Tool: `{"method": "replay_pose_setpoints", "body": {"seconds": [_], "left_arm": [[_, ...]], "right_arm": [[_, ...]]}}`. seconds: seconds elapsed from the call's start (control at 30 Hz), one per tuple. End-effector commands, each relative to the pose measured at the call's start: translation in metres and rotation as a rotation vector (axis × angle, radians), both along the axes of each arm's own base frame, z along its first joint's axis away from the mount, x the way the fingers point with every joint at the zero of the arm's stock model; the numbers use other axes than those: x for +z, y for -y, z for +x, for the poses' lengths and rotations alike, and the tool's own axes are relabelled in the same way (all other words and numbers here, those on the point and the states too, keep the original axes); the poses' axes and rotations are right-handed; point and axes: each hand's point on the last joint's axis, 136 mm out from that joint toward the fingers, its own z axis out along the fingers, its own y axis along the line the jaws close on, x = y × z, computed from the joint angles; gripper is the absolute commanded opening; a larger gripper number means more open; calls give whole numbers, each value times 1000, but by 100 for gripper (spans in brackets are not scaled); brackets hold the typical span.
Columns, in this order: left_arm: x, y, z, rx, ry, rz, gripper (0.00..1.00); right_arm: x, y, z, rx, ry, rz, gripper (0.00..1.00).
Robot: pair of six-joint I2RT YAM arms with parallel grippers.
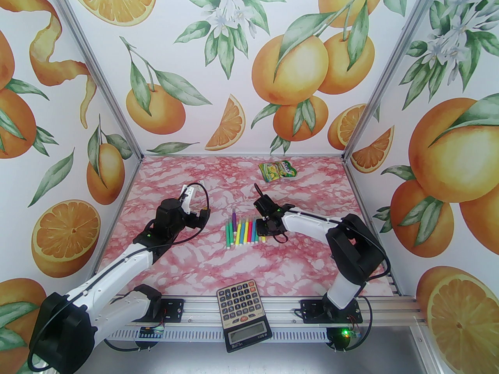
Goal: Open the pen caps
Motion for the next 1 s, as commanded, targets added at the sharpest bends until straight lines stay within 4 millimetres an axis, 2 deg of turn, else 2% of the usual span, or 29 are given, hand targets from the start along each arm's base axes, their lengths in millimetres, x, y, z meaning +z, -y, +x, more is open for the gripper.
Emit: {"method": "replay_pose_setpoints", "body": {"seconds": [0.0,0.37,0.97], "left_arm": [[4,-1,-1,6,28,-1,100],[4,-4,-3,17,30,4,100],[1,-10,-2,41,31,23,100]], "right_arm": [[-1,7,2,23,1,-79,39],[-6,3,2,72,-44,-99,38],[-17,4,2,95,-110,-155,30]]}}
